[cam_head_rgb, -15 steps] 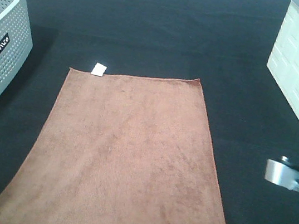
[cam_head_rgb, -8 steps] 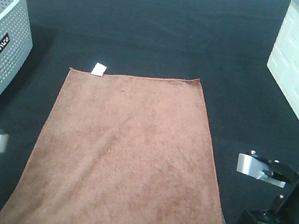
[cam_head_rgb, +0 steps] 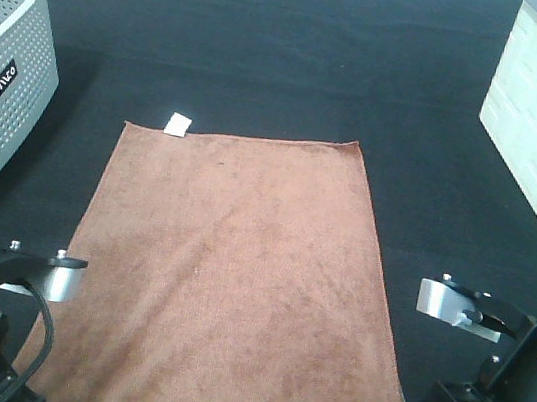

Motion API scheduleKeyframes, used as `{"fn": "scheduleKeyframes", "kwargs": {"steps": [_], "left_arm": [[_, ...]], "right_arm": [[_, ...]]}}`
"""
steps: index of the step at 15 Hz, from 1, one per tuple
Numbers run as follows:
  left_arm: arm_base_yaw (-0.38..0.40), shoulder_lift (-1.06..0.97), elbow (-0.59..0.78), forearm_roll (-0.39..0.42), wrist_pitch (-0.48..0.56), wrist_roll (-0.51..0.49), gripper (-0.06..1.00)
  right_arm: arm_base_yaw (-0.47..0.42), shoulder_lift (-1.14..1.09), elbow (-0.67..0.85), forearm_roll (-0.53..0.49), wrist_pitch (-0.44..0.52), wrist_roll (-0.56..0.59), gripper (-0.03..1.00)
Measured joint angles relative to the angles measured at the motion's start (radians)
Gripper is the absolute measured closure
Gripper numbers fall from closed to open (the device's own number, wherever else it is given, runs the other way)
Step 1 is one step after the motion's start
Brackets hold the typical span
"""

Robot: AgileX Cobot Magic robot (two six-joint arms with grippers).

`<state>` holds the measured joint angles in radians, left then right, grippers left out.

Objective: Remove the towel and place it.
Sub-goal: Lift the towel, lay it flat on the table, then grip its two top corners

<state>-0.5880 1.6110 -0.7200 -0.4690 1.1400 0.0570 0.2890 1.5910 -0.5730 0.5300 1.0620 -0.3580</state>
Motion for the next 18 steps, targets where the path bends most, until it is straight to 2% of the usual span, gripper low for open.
{"fn": "scheduleKeyframes", "kwargs": {"steps": [2, 3, 5, 7, 8, 9, 11, 13, 15, 18], "left_arm": [[0.0, 0.001, 0.0, -0.02, -0.002, -0.012, 0.93], [0.0, 0.001, 0.0, -0.022, -0.005, -0.031, 0.88], [0.0, 0.001, 0.0, -0.024, -0.017, -0.087, 0.65], [0.0, -0.003, 0.0, -0.024, -0.018, -0.13, 0.31], [0.0, -0.011, 0.0, -0.024, -0.018, -0.133, 0.18], [0.0, -0.018, -0.001, -0.024, -0.018, -0.133, 0.13], [0.0, -0.021, -0.001, -0.024, -0.018, -0.133, 0.11], [0.0, -0.022, -0.041, 0.009, -0.016, -0.129, 0.1], [0.005, -0.021, -0.134, 0.095, -0.014, -0.128, 0.1], [0.093, 0.017, -0.321, 0.237, -0.017, -0.124, 0.1]], "right_arm": [[0.0, 0.0, 0.001, 0.004, -0.003, 0.0, 0.94], [0.0, 0.0, 0.001, 0.007, -0.003, 0.0, 0.89], [0.0, 0.0, 0.001, 0.007, -0.003, 0.002, 0.68], [0.0, 0.0, 0.001, 0.009, -0.009, 0.002, 0.38], [0.0, -0.001, -0.001, 0.008, -0.012, 0.002, 0.27], [0.0, -0.004, -0.01, 0.008, -0.017, 0.001, 0.22], [0.0, -0.016, -0.03, 0.007, -0.02, 0.001, 0.19], [0.0, -0.053, -0.106, -0.01, -0.019, 0.001, 0.18], [-0.002, -0.057, -0.209, -0.077, -0.017, 0.029, 0.18], [-0.007, -0.007, -0.42, -0.191, -0.024, 0.09, 0.18]]}}
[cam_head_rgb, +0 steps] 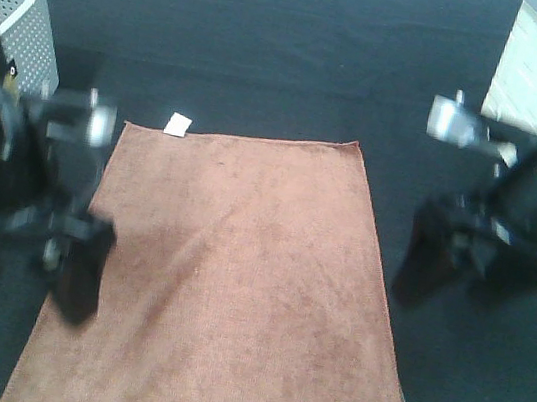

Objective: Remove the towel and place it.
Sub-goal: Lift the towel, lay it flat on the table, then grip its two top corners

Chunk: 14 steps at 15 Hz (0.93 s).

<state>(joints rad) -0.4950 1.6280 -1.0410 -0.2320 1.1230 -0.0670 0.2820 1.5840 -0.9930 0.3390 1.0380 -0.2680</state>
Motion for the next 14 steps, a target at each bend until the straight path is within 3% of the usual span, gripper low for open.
{"fn": "scheduleKeyframes", "kwargs": {"steps": [2, 4, 10, 12, 14], "left_arm": [[0.069, 0.06, -0.135, 0.076, -0.026, -0.008, 0.1], [0.122, 0.146, -0.266, 0.095, -0.046, -0.006, 0.1], [0.253, 0.438, -0.582, 0.077, -0.041, 0.022, 0.1], [0.301, 0.51, -0.657, 0.057, -0.041, 0.029, 0.1], [0.312, 0.586, -0.722, 0.047, -0.036, 0.041, 0.1]], "right_arm": [[0.0, 0.045, -0.139, -0.051, 0.001, 0.011, 0.14], [-0.005, 0.107, -0.271, -0.081, 0.001, 0.03, 0.11], [-0.13, 0.39, -0.559, -0.083, 0.023, 0.054, 0.1], [-0.129, 0.418, -0.576, -0.052, 0.025, 0.07, 0.1], [-0.128, 0.421, -0.576, -0.023, -0.031, 0.075, 0.1]]}}
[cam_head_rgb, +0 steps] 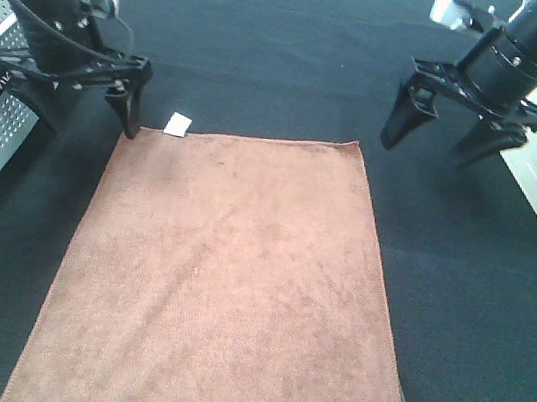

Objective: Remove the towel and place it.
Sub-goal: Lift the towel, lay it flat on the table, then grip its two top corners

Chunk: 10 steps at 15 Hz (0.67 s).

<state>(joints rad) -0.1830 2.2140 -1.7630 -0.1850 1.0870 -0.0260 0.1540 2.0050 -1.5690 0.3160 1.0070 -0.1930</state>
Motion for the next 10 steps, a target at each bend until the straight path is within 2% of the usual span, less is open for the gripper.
{"fn": "scheduleKeyframes", "kwargs": {"steps": [3, 6, 10], "left_arm": [[0.001, 0.102, -0.127, -0.01, 0.016, 0.004, 0.1], [0.007, 0.191, -0.247, -0.013, 0.058, 0.004, 0.1], [0.035, 0.263, -0.296, -0.04, 0.067, 0.006, 0.1]], "right_arm": [[0.0, 0.085, -0.031, 0.002, -0.097, -0.012, 0.1], [0.0, 0.228, -0.127, 0.005, -0.113, -0.025, 0.1], [0.0, 0.368, -0.29, 0.056, -0.112, -0.031, 0.1]]}}
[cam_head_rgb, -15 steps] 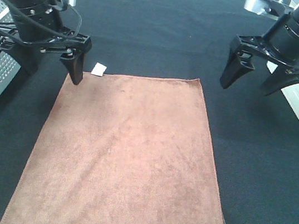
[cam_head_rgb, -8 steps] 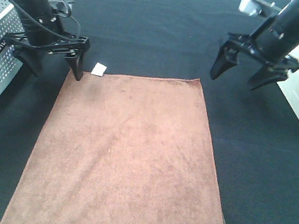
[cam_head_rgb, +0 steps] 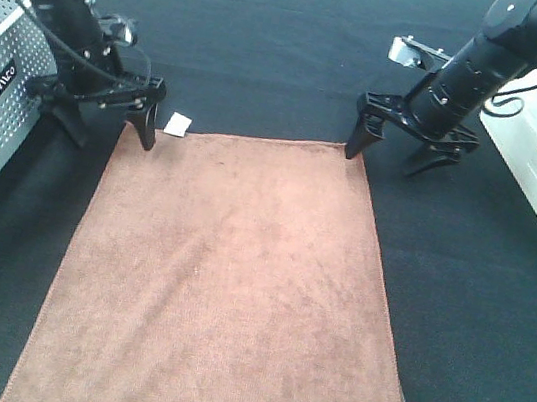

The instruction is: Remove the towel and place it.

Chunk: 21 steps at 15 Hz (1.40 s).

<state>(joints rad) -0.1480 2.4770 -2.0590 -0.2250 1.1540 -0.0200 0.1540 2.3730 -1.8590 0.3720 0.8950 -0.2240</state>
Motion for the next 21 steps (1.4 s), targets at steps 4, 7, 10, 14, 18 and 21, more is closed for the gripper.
{"fn": "scheduleKeyframes", "kwargs": {"steps": [4, 7, 10, 14, 18, 21], "left_arm": [[0.001, 0.031, -0.01, -0.019, 0.0, 0.02, 0.1], [0.001, 0.034, -0.011, -0.022, -0.005, 0.02, 0.1], [-0.003, 0.035, -0.013, -0.046, -0.024, 0.061, 0.13], [-0.053, 0.041, -0.015, -0.062, -0.081, 0.053, 0.22], [-0.054, 0.044, -0.016, -0.054, -0.096, 0.03, 0.38], [-0.056, 0.049, -0.016, -0.048, -0.111, 0.02, 0.74]], "right_arm": [[0.0, 0.076, -0.064, 0.062, 0.002, -0.022, 0.1], [0.0, 0.089, -0.072, 0.079, -0.021, -0.022, 0.12], [0.027, 0.105, -0.082, 0.077, -0.052, -0.025, 0.13], [0.093, 0.117, -0.084, 0.071, -0.132, -0.029, 0.18], [0.095, 0.124, -0.084, 0.069, -0.171, -0.028, 0.41], [0.095, 0.132, -0.084, 0.069, -0.202, -0.028, 0.72]]}}
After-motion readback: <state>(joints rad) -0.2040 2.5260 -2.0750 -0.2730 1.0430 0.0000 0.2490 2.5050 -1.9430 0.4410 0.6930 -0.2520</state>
